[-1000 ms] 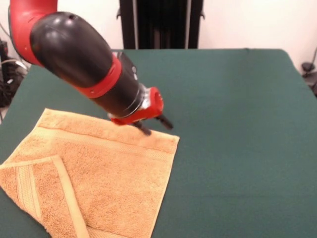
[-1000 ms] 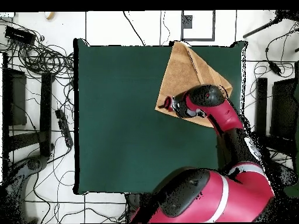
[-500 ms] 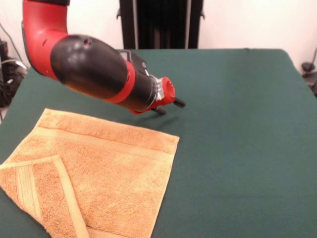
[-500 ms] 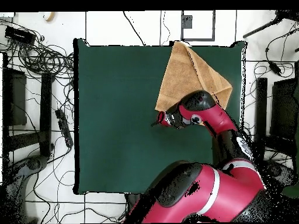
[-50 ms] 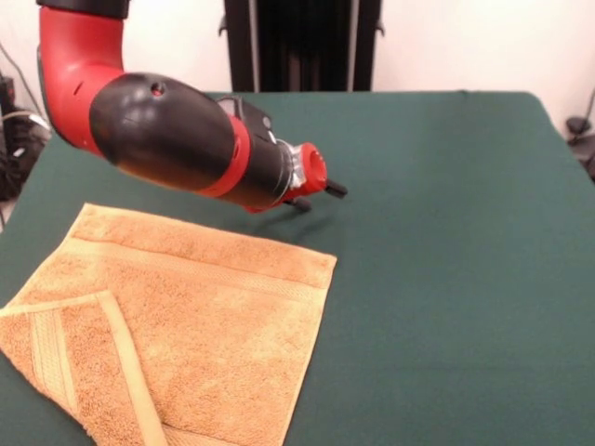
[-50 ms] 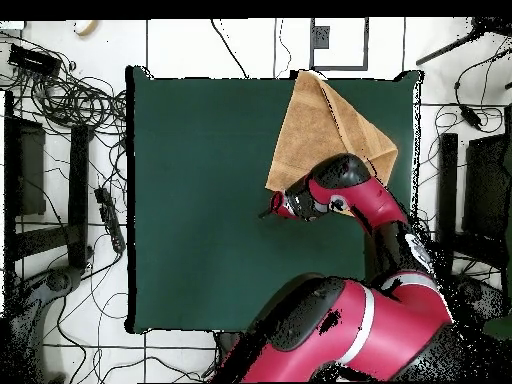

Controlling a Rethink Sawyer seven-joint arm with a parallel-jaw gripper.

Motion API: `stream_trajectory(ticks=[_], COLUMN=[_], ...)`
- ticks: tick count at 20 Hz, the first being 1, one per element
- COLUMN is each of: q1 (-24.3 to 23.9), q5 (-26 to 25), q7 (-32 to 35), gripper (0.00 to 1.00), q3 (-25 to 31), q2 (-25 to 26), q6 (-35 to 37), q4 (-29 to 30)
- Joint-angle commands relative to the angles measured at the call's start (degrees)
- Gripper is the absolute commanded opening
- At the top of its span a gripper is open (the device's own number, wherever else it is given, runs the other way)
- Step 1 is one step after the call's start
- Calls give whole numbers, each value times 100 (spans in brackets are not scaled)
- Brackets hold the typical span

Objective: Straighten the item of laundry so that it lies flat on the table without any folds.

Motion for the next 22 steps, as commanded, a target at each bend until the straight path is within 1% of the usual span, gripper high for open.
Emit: stream_trajectory(ticks=[1, 4, 8, 10, 11, 14, 22], q1=[327, 344, 282, 262, 257, 215, 11], q5=[-104, -137, -281, -334, -358, -424, -697], q7=[1585, 1745, 1660, 1713, 1834, 1989, 1817], gripper=[100, 100, 100, 100, 100, 100, 100], q3=[-79, -185, -187, -171, -173, -213, -122], q2=[-991, -1362, -1533, -1502, -1372, -1185, -215], q6=[674, 1077, 1479, 1777, 1939, 2316, 3263], q4=[818, 780, 472, 130, -153, -735, -2767])
